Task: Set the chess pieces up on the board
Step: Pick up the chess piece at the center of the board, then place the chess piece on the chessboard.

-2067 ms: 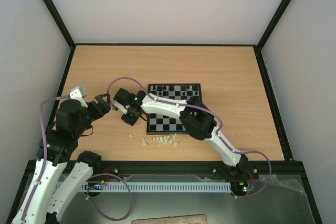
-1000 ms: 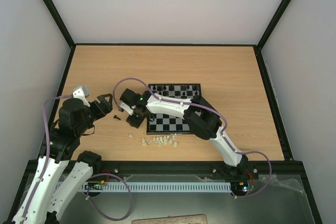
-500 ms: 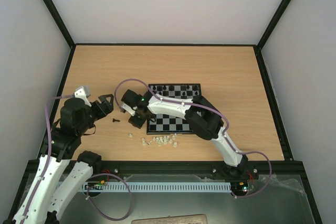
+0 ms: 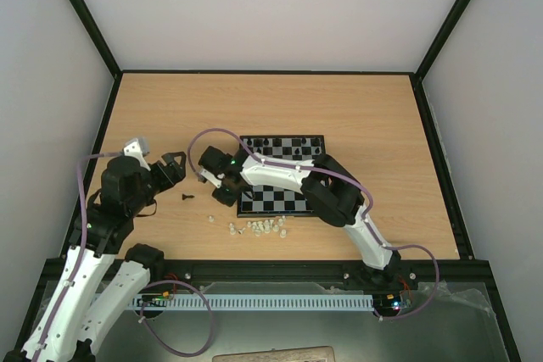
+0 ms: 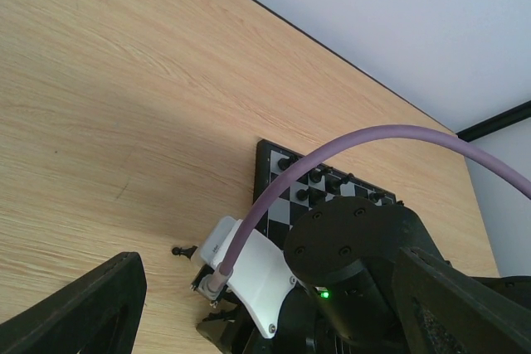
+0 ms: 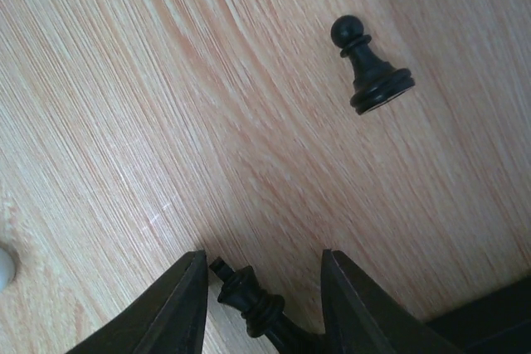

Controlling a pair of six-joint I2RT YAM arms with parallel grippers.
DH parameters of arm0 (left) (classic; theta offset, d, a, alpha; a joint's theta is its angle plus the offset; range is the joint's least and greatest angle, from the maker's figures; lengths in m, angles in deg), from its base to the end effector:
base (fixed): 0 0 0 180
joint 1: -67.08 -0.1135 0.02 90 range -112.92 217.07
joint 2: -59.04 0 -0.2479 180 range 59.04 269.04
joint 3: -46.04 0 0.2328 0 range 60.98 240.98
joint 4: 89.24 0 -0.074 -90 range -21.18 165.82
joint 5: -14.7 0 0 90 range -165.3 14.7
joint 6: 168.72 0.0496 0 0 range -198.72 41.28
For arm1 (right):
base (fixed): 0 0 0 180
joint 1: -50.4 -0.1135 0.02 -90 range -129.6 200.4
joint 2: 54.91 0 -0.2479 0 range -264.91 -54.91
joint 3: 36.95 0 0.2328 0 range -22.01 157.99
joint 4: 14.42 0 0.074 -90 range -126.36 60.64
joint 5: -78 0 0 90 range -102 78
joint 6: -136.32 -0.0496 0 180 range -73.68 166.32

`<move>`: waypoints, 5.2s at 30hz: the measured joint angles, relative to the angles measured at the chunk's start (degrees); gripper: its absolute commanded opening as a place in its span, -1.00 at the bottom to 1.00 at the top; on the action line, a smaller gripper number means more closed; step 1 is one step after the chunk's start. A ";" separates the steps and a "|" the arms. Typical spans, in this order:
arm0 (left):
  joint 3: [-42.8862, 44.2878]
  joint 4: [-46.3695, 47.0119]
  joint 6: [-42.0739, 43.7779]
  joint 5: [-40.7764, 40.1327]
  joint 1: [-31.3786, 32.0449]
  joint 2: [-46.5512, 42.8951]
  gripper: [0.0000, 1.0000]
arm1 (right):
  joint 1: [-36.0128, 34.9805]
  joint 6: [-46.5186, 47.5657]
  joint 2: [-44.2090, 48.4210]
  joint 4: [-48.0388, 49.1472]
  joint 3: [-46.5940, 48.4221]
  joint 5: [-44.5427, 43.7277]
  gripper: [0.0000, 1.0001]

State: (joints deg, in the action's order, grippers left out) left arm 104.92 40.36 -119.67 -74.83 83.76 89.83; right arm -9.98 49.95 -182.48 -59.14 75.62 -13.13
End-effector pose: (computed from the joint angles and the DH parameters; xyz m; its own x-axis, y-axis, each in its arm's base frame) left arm 0.1213 -0.0368 0.3031 -0.4675 -0.5441 -0.6967 -0.0161 0.7932 -0.6087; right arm 0.2274 0.3980 0.1430 -0.3712 -0.7810 -0.5021 -0.8895 0.4543 -0.0489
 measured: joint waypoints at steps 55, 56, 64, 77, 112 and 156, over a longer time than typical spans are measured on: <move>-15.80 34.16 -5.70 31.56 0.00 9.66 0.61 | 24.35 -45.18 37.48 31.28 -22.64 24.41 -0.97; -16.35 36.44 -6.71 32.44 0.00 10.84 0.61 | 24.24 -47.54 37.86 33.81 -24.63 25.31 -0.97; -17.00 53.72 -13.38 35.60 0.81 15.93 0.61 | 23.45 -66.45 37.42 54.05 -36.79 30.12 -0.97; -16.90 64.65 -17.88 35.98 3.37 23.45 0.50 | 19.67 -77.11 32.94 67.54 -36.94 30.08 -0.97; -16.92 66.03 -17.62 33.73 3.39 26.60 -0.12 | 18.34 -79.60 30.49 70.88 -36.41 30.69 -0.97; -7.89 33.27 5.38 52.98 4.48 19.76 -0.61 | 27.19 -46.05 46.18 31.95 -32.98 49.31 0.19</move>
State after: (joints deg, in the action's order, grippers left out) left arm 97.03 73.63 -114.30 -21.85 88.24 109.59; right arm 17.21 3.90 -136.29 -27.18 42.63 36.18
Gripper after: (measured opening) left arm 0.192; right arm 0.613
